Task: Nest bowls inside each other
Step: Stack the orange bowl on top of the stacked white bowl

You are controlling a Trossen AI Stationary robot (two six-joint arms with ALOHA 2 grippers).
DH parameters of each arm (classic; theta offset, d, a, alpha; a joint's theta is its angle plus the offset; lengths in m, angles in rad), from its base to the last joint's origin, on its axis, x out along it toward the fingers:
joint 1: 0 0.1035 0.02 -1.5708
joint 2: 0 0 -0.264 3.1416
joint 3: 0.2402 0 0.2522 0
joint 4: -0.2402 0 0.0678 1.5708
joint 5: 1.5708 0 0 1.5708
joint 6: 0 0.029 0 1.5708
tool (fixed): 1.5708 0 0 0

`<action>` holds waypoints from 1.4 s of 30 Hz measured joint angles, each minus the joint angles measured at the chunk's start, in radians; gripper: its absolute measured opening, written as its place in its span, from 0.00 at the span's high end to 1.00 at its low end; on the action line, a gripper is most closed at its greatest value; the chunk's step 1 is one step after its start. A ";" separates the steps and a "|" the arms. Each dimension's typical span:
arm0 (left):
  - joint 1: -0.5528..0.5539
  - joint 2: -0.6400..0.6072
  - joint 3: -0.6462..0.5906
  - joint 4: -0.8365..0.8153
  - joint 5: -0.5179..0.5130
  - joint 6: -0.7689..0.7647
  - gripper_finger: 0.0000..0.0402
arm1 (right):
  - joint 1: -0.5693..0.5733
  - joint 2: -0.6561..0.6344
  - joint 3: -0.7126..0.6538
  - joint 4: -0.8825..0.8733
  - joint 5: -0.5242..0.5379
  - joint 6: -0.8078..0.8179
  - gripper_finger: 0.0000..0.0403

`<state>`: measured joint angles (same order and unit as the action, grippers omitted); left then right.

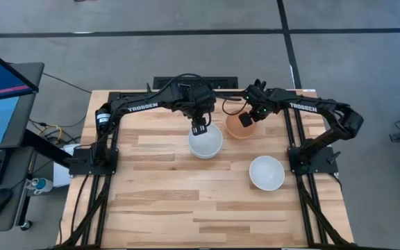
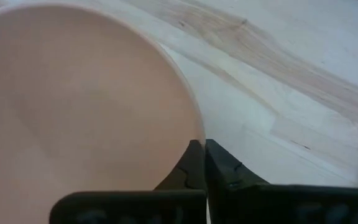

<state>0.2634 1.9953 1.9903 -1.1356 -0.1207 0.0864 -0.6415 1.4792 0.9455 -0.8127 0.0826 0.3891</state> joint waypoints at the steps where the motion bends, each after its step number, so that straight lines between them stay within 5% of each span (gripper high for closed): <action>1: 0.000 0.000 0.000 -0.004 0.000 0.000 0.53 | 0.000 0.000 0.000 0.000 0.000 0.000 0.99; 10: 0.000 -0.039 -0.114 0.037 -0.021 -0.001 0.63 | 0.043 -0.001 0.049 -0.033 0.000 -0.005 0.99; 20: 0.003 -0.278 -0.268 0.053 -0.062 -0.061 0.78 | 0.019 -0.001 0.207 -0.120 0.023 -0.033 1.00; 31: 0.038 -0.411 -0.724 0.213 -0.023 -0.198 0.79 | 0.083 0.001 0.429 -0.258 -0.016 -0.024 1.00; 42: 0.038 -0.482 -0.803 0.241 -0.040 -0.190 0.79 | 0.247 0.214 0.638 -0.345 -0.011 0.030 0.96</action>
<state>0.3012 1.5131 1.1874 -0.8944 -0.1611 -0.1032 -0.3949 1.6931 1.5834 -1.1576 0.0719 0.4188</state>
